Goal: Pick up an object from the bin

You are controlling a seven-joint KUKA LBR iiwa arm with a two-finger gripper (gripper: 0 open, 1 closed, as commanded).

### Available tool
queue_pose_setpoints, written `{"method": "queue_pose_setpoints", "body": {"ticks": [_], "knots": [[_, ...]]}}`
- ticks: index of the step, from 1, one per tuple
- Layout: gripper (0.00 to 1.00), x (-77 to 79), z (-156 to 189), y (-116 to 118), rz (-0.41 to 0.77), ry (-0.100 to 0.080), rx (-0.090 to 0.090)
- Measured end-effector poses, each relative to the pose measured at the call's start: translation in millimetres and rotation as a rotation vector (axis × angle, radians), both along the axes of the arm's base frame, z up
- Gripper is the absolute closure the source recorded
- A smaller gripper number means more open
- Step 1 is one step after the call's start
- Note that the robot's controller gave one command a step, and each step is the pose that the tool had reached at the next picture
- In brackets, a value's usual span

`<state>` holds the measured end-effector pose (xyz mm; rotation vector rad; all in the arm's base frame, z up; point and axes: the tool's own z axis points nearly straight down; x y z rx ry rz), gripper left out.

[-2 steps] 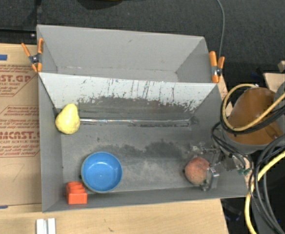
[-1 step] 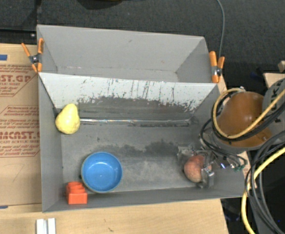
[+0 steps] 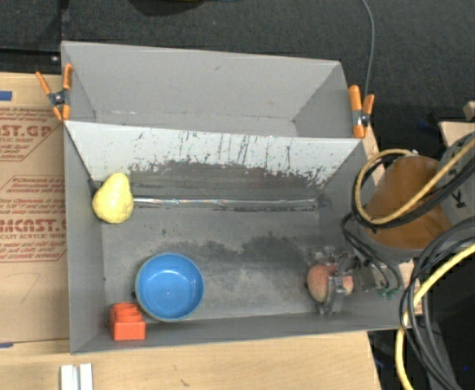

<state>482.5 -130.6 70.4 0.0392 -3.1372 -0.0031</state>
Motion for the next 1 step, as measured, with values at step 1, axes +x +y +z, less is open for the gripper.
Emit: {"method": "queue_pose_setpoints", "body": {"ticks": [1], "knots": [[1.0, 0.0, 0.0, 0.0, 0.0, 0.0, 0.0]]}}
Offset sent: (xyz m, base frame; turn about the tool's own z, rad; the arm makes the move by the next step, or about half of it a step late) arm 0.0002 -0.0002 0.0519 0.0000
